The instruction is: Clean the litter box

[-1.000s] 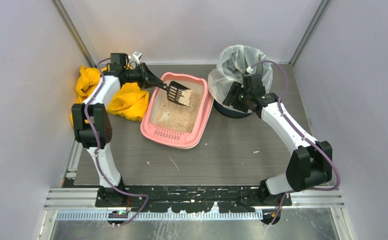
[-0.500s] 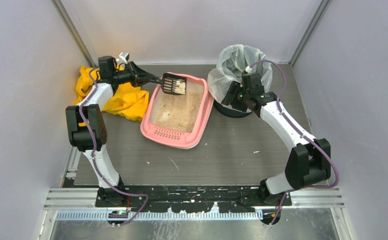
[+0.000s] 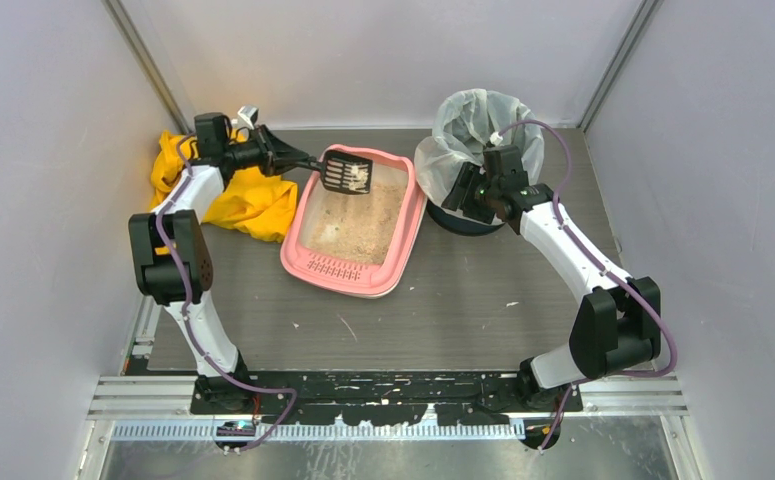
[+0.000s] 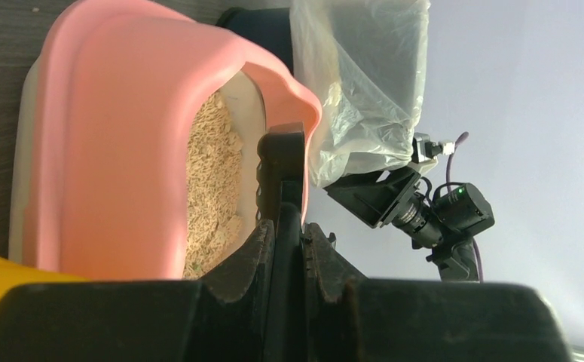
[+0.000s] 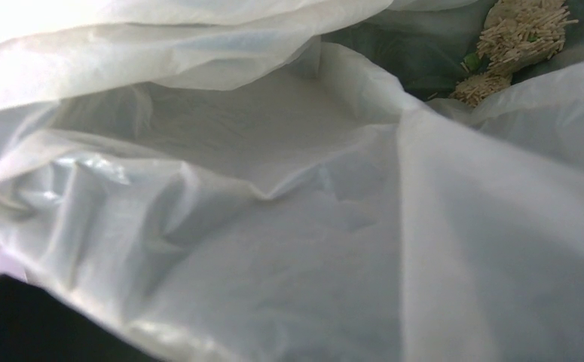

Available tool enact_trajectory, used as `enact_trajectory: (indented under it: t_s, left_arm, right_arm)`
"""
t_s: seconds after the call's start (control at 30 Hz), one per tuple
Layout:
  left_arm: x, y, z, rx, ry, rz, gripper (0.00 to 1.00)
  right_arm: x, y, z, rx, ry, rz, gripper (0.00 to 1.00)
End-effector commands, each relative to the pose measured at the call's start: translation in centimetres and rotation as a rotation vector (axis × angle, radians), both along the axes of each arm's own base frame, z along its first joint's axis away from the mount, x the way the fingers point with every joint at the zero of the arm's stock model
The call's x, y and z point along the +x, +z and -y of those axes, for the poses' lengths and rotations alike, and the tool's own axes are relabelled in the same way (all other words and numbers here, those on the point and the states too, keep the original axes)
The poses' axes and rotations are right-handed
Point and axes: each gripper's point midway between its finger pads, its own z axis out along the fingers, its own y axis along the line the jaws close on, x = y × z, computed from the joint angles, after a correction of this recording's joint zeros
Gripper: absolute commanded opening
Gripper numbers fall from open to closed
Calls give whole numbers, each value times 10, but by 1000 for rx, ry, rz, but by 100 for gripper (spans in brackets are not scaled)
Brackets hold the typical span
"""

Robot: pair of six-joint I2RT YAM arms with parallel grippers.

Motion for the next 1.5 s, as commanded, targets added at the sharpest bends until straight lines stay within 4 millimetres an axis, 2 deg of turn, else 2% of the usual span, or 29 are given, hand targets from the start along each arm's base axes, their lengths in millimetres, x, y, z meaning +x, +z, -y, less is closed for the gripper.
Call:
enact_trajectory:
  t_s: [0.0,0.03,0.13,0.2,0.3,0.37,0.4,0.47,0.5,0.57,0.63,0.73,0.97,1.13,1.17,1.27,1.37,1.47]
  left_arm:
    - [-15,30,4,1,-52,66,0]
    - [-16,32,9,-5,-63,74,0]
    - [-17,28,5,26,-39,63,0]
    - [-22,36,19,-7,-88,78,0]
    - [-22,28,15,21,-81,62,0]
    - [-27,32,26,-11,-117,65,0]
    - [-27,33,25,-5,-110,76,0]
    - [-22,26,5,29,-59,55,0]
    - [-21,27,5,16,-60,59,0]
    - [-24,38,17,-14,-108,100,0]
    - [-21,34,14,22,-77,97,0]
    - [-24,49,27,-28,-111,116,0]
    - [-16,65,27,-54,-43,22,0]
    - [-7,98,28,-103,-6,24,0]
    - [-7,97,27,-84,-8,31,0]
    - [-10,75,28,-70,-53,-4,0]
    - [-13,86,32,-136,-62,44,0]
    - [-17,94,35,-88,-60,58,0]
  right_arm:
    - [16,38,-6,36,16,122,60]
    - [16,38,-6,38,23,124,60]
    - [12,38,-8,27,50,110,60]
    - [11,38,-9,33,60,114,60]
    - [7,36,-11,32,79,102,60]
    - [6,37,-12,38,81,108,60]
    - [6,38,-12,39,83,110,60]
    - [4,39,-10,30,84,111,60]
    - [4,40,-9,26,78,116,60]
    - [3,39,-8,25,75,118,60]
    - [3,39,-9,28,81,114,60]
    - [5,39,-11,40,83,118,60]
    - [6,48,-16,50,113,131,60]
    - [2,47,-18,57,135,129,60]
    - [2,48,-17,56,131,132,60]
    - [1,49,-16,60,120,139,60]
    - [-1,49,-15,57,118,139,60]
    - [-2,49,-14,51,118,139,60]
